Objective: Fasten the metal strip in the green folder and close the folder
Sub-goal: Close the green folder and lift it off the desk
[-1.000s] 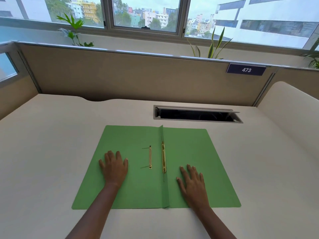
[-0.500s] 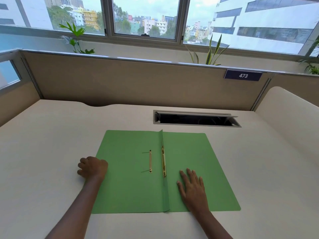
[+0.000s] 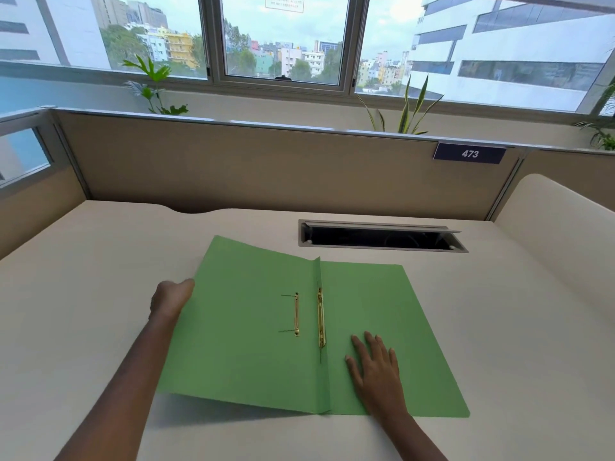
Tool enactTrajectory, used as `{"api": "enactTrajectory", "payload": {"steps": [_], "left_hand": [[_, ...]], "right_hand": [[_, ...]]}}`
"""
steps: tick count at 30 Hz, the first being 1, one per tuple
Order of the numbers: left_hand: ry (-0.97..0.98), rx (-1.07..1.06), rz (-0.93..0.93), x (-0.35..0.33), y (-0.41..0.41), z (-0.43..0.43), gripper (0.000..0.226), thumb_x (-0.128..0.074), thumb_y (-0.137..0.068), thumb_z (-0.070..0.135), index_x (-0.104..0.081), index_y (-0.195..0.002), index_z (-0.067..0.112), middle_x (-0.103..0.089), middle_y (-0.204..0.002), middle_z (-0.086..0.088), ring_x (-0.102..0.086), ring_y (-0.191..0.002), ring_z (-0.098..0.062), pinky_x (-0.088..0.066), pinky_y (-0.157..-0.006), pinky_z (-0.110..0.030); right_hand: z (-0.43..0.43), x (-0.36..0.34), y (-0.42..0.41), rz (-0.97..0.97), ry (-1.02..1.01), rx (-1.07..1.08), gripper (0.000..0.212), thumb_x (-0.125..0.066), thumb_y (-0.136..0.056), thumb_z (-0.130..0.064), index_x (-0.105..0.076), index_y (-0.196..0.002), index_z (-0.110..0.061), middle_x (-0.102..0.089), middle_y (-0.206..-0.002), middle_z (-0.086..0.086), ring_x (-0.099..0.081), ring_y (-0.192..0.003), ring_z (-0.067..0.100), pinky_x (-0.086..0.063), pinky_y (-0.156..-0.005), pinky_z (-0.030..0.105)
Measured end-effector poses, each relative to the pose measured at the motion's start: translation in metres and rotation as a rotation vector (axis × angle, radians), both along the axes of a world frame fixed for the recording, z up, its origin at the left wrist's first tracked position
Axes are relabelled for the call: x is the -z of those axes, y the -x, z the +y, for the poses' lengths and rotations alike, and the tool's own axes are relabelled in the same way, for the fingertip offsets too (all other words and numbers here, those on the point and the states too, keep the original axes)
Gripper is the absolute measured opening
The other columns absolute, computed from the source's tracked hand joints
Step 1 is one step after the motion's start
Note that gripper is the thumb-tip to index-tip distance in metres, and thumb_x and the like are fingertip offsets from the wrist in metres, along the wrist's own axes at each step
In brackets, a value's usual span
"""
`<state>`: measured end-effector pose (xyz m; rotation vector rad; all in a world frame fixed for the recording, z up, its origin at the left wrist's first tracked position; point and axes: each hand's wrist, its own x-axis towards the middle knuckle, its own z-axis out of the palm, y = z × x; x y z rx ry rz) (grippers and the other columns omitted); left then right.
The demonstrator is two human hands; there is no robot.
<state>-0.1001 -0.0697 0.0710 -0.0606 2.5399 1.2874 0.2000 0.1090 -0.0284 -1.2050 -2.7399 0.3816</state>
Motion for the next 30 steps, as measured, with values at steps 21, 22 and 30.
{"api": "enactTrajectory", "payload": {"steps": [21,22,30], "left_hand": [[-0.556,0.912,0.267,-0.057,-0.146,0.108,0.036,-0.037,-0.098,0.011,-0.044,-0.132,0.002,-0.052,-0.133,-0.022,-0.053,-0.120,-0.031,-0.046,-0.102,-0.045],[-0.531,0.952,0.238,-0.047,-0.152,0.113,0.038,-0.039,-0.098,0.013,-0.042,-0.134,0.004,-0.048,-0.138,-0.020,-0.049,-0.125,-0.031,-0.043,-0.106,-0.048],[0.009,1.242,0.281,0.028,-0.183,0.136,0.057,-0.039,-0.097,0.034,-0.016,-0.147,0.017,-0.010,-0.159,-0.006,-0.007,-0.147,-0.020,-0.013,-0.122,-0.046]], "right_hand": [[0.046,-0.144,-0.009,0.942,0.900,0.153,0.055,-0.022,-0.099,-0.039,-0.047,-0.128,0.001,-0.054,-0.123,0.019,-0.054,-0.108,0.030,-0.045,-0.094,0.040],[0.050,-0.149,-0.012,0.974,0.962,0.165,0.057,-0.021,-0.098,-0.042,-0.047,-0.127,0.000,-0.056,-0.118,0.016,-0.056,-0.104,0.030,-0.046,-0.091,0.039],[0.089,-0.164,-0.054,0.907,1.087,0.248,0.055,-0.031,-0.094,-0.052,-0.069,-0.085,-0.013,-0.068,-0.055,0.003,-0.065,-0.046,0.018,-0.053,-0.044,0.023]]}}
